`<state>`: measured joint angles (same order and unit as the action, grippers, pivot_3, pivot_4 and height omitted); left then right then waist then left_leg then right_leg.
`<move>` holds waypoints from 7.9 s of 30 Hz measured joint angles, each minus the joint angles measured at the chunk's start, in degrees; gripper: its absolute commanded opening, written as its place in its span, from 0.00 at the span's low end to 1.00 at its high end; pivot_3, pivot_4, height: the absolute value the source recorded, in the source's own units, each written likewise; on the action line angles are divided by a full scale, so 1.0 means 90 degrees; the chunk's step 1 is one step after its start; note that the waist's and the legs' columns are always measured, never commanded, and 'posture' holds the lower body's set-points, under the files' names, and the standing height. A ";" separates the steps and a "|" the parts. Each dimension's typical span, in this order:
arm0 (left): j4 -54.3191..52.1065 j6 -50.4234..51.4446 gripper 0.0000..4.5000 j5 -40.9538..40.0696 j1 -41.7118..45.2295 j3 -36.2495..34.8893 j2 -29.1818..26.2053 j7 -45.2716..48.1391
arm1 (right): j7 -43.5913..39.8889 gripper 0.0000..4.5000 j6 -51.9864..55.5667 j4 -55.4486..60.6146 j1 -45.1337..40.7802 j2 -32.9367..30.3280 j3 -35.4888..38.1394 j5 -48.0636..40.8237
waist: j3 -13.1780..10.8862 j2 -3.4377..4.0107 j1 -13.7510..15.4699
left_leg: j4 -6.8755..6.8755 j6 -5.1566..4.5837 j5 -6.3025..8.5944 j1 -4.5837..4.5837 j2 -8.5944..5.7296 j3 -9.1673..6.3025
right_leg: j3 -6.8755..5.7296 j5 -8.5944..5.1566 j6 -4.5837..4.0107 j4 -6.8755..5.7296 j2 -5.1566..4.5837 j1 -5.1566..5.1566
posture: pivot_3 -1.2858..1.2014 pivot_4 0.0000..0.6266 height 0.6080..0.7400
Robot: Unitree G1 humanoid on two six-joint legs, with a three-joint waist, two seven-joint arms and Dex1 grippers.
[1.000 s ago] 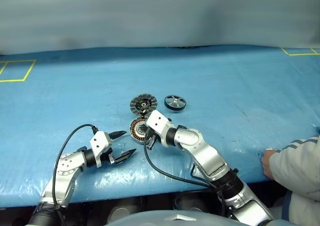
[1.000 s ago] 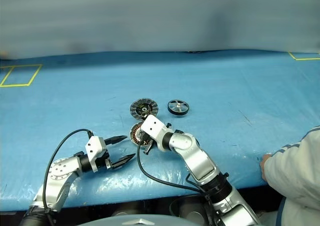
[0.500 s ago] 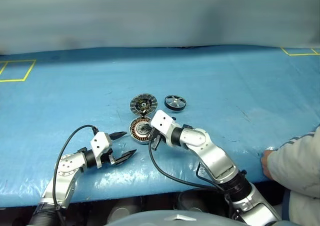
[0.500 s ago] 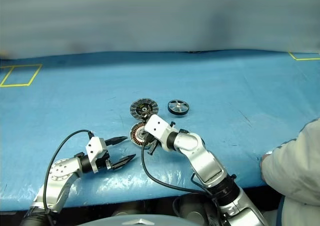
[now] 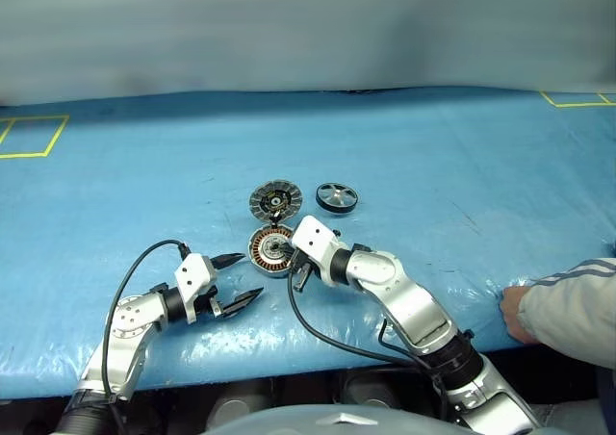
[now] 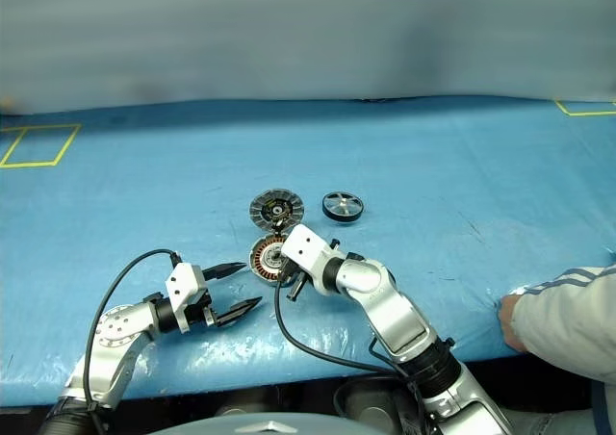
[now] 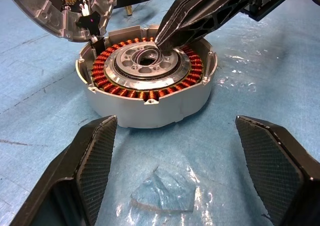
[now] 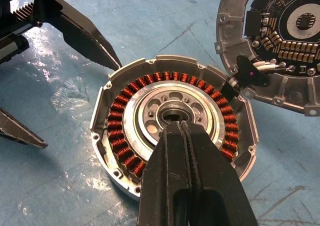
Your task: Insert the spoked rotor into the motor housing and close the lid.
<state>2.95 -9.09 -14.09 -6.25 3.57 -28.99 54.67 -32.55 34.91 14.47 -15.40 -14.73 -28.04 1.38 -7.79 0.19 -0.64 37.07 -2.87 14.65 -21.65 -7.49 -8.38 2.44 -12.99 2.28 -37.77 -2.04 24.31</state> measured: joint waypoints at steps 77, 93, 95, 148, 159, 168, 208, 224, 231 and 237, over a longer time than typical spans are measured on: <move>0.0428 -0.0284 0.90 0.0051 0.0064 0.0139 0.0145 0.0033 | 0.0129 0.00 -0.0346 -0.0628 -0.0232 0.0397 -0.0069 0.0056 | 0.0000 0.0000 0.0005 | 0.0000 0.0001 -0.0003 -0.0001 0.0002 0.0001 | -0.0001 0.0004 -0.0006 -0.0001 0.0003 0.0002 | 0.52 0.24 1.00; 0.0429 -0.0295 0.90 0.0050 0.0064 0.0142 0.0163 0.0039 | 0.0138 0.00 -0.0427 -0.0799 -0.0281 0.0579 -0.0019 -0.0047 | 0.0000 0.0000 0.0005 | 0.0000 0.0001 -0.0003 -0.0001 0.0001 0.0001 | 0.0000 0.0004 -0.0007 0.0000 0.0003 0.0003 | 0.52 0.24 1.00; 0.0438 -0.0298 0.90 0.0050 0.0065 0.0142 0.0165 0.0037 | 0.0144 0.00 -0.0496 -0.0882 -0.0278 0.0579 -0.0018 -0.0030 | 0.0000 0.0000 0.0005 | 0.0000 0.0001 -0.0003 -0.0001 0.0002 0.0001 | 0.0000 0.0004 -0.0007 0.0000 0.0003 0.0003 | 0.52 0.24 1.00; -0.0439 0.0118 0.90 -0.0286 -0.0437 -0.0134 -0.0304 -0.0010 | 0.0139 0.49 -0.0571 -0.2612 -0.1470 -0.0737 0.2011 -0.0303 | -0.0006 0.0002 0.0000 | -0.0007 -0.0009 -0.0008 -0.0012 0.0004 0.0017 | 0.0011 0.0003 -0.0012 0.0002 0.0002 0.0014 | 0.52 0.24 1.00; -0.0439 0.0125 0.90 -0.0261 -0.0398 -0.0106 -0.0293 -0.0008 | 0.0178 0.49 -0.0582 -0.1926 -0.1334 -0.0626 0.2102 -0.0485 | -0.0006 0.0002 0.0004 | -0.0007 -0.0011 -0.0007 -0.0013 0.0005 0.0017 | 0.0011 0.0003 -0.0012 0.0002 0.0002 0.0014 | 0.52 0.24 1.00; -0.0431 0.0125 0.90 -0.0253 -0.0315 -0.0081 -0.0279 0.0007 | 0.0196 0.49 -0.0169 -0.0791 -0.0885 -0.0656 0.2183 -0.0689 | -0.0006 0.0002 0.0016 | -0.0005 -0.0015 -0.0004 -0.0013 0.0005 0.0017 | 0.0010 0.0003 -0.0011 0.0001 0.0001 0.0015 | 0.52 0.24 1.00; -0.0233 0.0112 0.90 -0.0255 -0.0502 -0.0575 -0.0173 -0.0379 | -0.1359 0.49 -0.4141 -0.4819 -0.2799 -0.0946 0.0886 0.0602 | -0.0006 0.0001 -0.0002 | -0.0005 -0.0001 -0.0012 -0.0013 0.0006 0.0027 | 0.0013 0.0004 -0.0012 0.0002 0.0003 0.0018 | 0.52 0.24 1.00; -0.0340 0.0153 0.90 -0.0250 -0.0582 -0.0554 -0.0166 -0.0449 | -0.1495 0.49 -0.4794 -0.5798 -0.3264 -0.0207 0.1046 0.0541 | -0.0007 0.0002 -0.0009 | -0.0004 0.0000 -0.0011 -0.0012 0.0007 0.0028 | 0.0016 0.0005 -0.0013 -0.0002 0.0007 0.0021 | 0.52 0.24 1.00; -0.0342 0.0160 0.90 -0.0248 -0.0561 -0.0541 -0.0167 -0.0458 | -0.1520 0.49 -0.5056 -0.6364 -0.3269 -0.0028 0.0835 0.0845 | -0.0007 0.0003 -0.0020 | -0.0004 0.0001 -0.0011 -0.0012 0.0006 0.0028 | 0.0018 0.0005 -0.0013 -0.0004 0.0009 0.0024 | 0.52 0.24 1.00; -0.0350 0.0169 0.90 -0.0248 -0.0577 -0.0538 -0.0168 -0.0470 | -0.1411 0.49 -0.5195 -0.6911 -0.3497 0.0114 0.0787 0.1080 | -0.0007 0.0003 -0.0031 | -0.0004 0.0003 -0.0012 -0.0012 0.0007 0.0029 | 0.0019 0.0006 -0.0015 -0.0007 0.0011 0.0025 | 0.52 0.24 1.00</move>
<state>-0.20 -7.58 -16.32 -11.44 -1.26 -30.50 50.44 -45.25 -11.84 -47.73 -46.87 -13.70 -20.96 11.10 -7.86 0.22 -0.92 37.04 -2.84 14.54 -21.76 -7.42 -8.13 2.61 -12.94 2.15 -37.83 -1.94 24.53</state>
